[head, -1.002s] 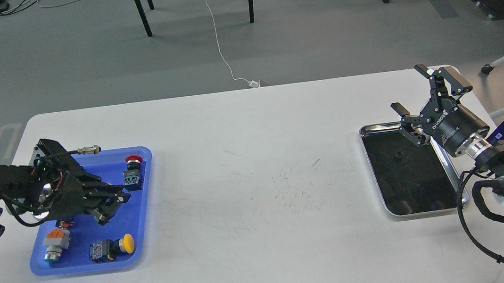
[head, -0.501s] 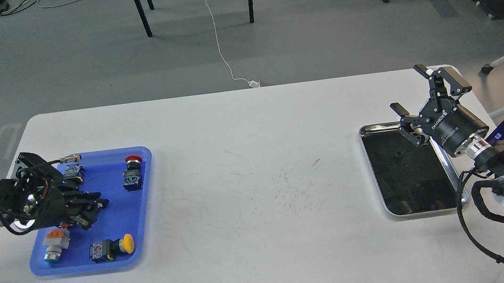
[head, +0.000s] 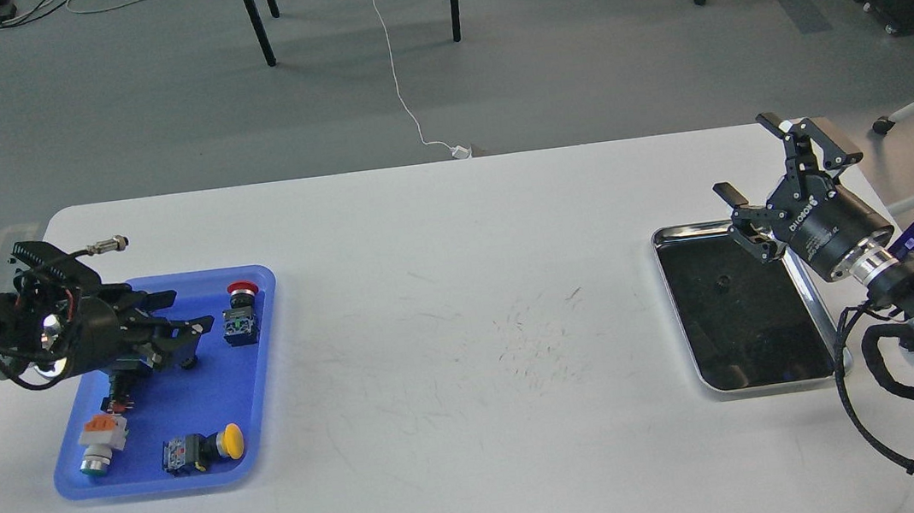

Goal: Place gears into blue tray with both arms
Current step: 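Move the right gripper back over the metal tray, then lower the right gripper and grasp another small black part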

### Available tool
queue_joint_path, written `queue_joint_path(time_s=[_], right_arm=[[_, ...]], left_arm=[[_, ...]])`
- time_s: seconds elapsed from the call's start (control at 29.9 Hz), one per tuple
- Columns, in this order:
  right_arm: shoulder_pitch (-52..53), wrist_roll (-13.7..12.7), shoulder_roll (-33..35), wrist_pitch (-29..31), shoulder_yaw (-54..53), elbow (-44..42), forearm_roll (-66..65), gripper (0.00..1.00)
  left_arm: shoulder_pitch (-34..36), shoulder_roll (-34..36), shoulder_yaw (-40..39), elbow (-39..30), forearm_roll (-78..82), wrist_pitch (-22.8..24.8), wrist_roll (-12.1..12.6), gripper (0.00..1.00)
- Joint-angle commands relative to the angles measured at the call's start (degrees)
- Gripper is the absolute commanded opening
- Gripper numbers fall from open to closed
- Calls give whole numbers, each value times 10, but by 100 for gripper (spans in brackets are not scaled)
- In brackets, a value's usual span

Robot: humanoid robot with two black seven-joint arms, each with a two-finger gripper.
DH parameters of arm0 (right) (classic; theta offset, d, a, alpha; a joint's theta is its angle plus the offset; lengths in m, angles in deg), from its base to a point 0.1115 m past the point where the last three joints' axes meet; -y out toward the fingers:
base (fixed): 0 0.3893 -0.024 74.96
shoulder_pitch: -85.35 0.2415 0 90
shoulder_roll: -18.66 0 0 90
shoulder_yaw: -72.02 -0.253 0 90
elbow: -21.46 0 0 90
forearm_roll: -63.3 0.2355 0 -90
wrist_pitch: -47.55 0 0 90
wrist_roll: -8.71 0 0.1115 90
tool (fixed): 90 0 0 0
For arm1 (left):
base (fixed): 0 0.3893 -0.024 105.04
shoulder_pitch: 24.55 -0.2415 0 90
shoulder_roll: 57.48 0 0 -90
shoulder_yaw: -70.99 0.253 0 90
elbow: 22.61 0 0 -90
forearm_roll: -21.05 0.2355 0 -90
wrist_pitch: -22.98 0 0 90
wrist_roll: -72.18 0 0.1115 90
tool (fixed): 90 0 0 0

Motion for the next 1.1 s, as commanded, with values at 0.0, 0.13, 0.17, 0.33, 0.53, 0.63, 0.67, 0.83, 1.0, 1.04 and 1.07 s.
queue_joint_path(time_s=[0.0,0.13,0.17,0.33,0.53,0.63,0.67,0.83,1.0,1.04,1.07], right_arm=[[3,0,16,7,4,7,-10,98],[10,0,66,33,18,39,-99,98],[16,0,79,40,25,45,-136,98],[81,0,153,61,90,61,-373,98],[253,0,196,67,269,54,-596,99],[341,0,189,66,372,43,-642,99],[380,0,179,65,420,33,-654,99],[481,0,95,53,579,-31,-662,99],[501,0,14,16,656,-93,-672,97],[499,0,-14,4,677,-113,-672,96],[498,0,-40,-11,701,-129,-672,96]], left_arm=[[-10,0,-68,-37,-127,10,0,91],[-31,-8,-86,-101,-363,11,0,93],[-41,-11,-88,-115,-423,11,0,94],[-109,-79,-171,-141,-634,12,0,98],[-196,-172,-293,-160,-648,27,0,98],[-214,-198,-327,-160,-679,63,0,98],[-225,-209,-342,-160,-705,80,0,98],[-241,-225,-360,-160,-742,98,17,98],[-242,-226,-360,-160,-743,100,17,98],[-242,-225,-360,-160,-743,101,17,98],[-242,-224,-360,-160,-743,102,17,98]])
